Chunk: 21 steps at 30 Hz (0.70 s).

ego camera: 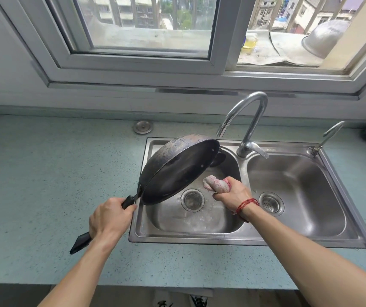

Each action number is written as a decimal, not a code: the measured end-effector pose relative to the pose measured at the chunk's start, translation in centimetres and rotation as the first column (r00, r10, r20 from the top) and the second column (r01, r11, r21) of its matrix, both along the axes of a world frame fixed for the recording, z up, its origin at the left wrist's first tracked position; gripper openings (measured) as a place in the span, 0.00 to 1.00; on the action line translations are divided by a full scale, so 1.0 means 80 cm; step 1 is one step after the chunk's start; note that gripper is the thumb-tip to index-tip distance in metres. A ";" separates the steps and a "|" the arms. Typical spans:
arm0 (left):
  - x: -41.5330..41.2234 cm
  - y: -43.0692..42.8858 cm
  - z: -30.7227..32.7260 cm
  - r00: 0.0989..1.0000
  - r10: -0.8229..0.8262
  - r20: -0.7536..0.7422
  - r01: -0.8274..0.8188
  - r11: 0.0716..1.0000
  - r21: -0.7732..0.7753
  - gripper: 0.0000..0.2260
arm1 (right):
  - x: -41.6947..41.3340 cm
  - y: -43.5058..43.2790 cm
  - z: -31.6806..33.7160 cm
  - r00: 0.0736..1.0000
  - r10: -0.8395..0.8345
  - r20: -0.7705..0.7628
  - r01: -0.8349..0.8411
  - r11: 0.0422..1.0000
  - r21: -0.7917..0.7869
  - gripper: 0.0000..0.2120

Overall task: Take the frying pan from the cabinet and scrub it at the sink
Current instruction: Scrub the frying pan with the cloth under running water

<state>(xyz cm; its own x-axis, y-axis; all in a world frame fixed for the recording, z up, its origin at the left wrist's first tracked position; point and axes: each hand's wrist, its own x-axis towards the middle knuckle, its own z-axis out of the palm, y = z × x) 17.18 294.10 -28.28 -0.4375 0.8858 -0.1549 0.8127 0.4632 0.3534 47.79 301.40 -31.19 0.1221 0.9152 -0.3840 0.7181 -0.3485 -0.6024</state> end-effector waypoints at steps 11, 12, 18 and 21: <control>-0.014 0.007 -0.025 0.981 0.025 0.191 -0.004 0.994 -0.111 0.22 | -0.006 0.003 -0.010 0.998 -0.006 -0.058 0.003 0.999 -0.045 0.12; -0.013 0.008 -0.027 0.978 0.024 0.209 0.002 0.993 -0.122 0.23 | -0.005 0.003 -0.012 0.998 -0.007 -0.056 0.004 0.999 -0.046 0.12; 0.006 0.017 -0.039 0.962 -0.001 0.271 0.034 0.992 -0.119 0.27 | 0.004 0.010 -0.024 0.998 -0.027 -0.053 0.023 0.998 -0.062 0.13; 0.010 0.021 -0.045 0.962 -0.016 0.272 0.055 0.989 -0.138 0.27 | 0.010 0.016 -0.029 0.998 -0.047 -0.047 0.044 0.996 -0.073 0.13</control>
